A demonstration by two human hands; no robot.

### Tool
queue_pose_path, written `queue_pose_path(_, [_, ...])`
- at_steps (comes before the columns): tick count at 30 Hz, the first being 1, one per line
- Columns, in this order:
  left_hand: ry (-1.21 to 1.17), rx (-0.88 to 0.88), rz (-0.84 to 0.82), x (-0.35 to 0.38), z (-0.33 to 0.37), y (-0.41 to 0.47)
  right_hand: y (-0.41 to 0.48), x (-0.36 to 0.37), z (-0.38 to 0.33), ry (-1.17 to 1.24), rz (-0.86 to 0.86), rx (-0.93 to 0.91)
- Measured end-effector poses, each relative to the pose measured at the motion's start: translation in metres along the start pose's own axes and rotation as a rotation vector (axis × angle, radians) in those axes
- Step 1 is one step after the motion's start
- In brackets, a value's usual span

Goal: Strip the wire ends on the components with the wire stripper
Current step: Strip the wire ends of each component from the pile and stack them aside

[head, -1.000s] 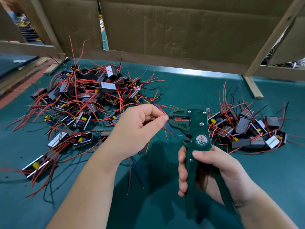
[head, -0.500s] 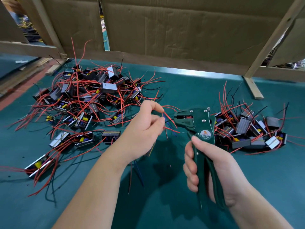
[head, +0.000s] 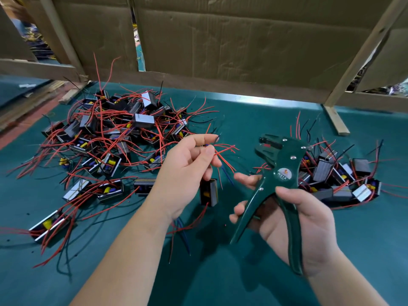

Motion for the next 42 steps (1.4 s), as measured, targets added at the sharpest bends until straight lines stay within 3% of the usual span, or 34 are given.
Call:
queue_pose_path(3, [-0.168,-0.063,0.077,0.009,-0.005,-0.001,-0.002,0.008,0.006,-0.08,-0.091,0.019])
queue_pose_path(7, [-0.668,-0.258,0.153,0.018,-0.014,-0.003,-0.003,0.014,0.014,-0.292,-0.165,0.104])
queue_pose_path(9, [-0.703,-0.293,0.205,0.017,-0.015,-0.001,-0.002,0.012,0.015,-0.343,-0.128,0.119])
queue_pose_path(12, [-0.399,-0.061,0.295,0.001,0.0,0.004,-0.001,0.003,0.01,-0.307,0.021,0.059])
queue_pose_path(14, [0.078,0.227,0.413,-0.027,0.021,0.006,-0.002,-0.01,-0.001,-0.311,0.176,-0.039])
queue_pose_path(16, [0.541,0.378,0.596,-0.058,0.038,0.002,-0.004,-0.024,-0.015,-0.347,0.298,-0.135])
queue_pose_path(19, [1.081,0.227,0.851,-0.09,0.047,-0.001,-0.009,-0.041,-0.031,-0.451,0.434,-0.249])
queue_pose_path(22, [1.309,-0.172,0.796,-0.103,0.034,0.002,-0.011,-0.055,-0.033,-0.513,0.553,-0.281])
queue_pose_path(25, [1.397,-0.278,0.727,-0.107,0.026,0.003,-0.009,-0.06,-0.032,-0.562,0.583,-0.281])
queue_pose_path(31, [1.25,0.023,0.901,-0.104,0.035,0.0,-0.009,-0.058,-0.034,-0.587,0.558,-0.367])
queue_pose_path(35, [1.119,0.308,0.897,-0.094,0.042,-0.004,-0.01,-0.045,-0.032,-0.423,0.354,-0.413])
queue_pose_path(38, [1.079,0.401,0.84,-0.083,0.043,-0.003,-0.003,-0.035,-0.024,-0.274,0.172,-0.279])
queue_pose_path(42, [1.127,0.398,0.81,-0.074,0.039,-0.003,0.008,-0.031,-0.009,-0.246,0.204,-0.057])
Point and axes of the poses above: each hand's wrist, its own y-axis towards the middle knuckle, its own x-axis out of the palm, z = x × y, the point moved 3 cm from there along y, towards the middle knuckle, and after that the axes turned 15 degrees about -y, right-handed, at the moved point
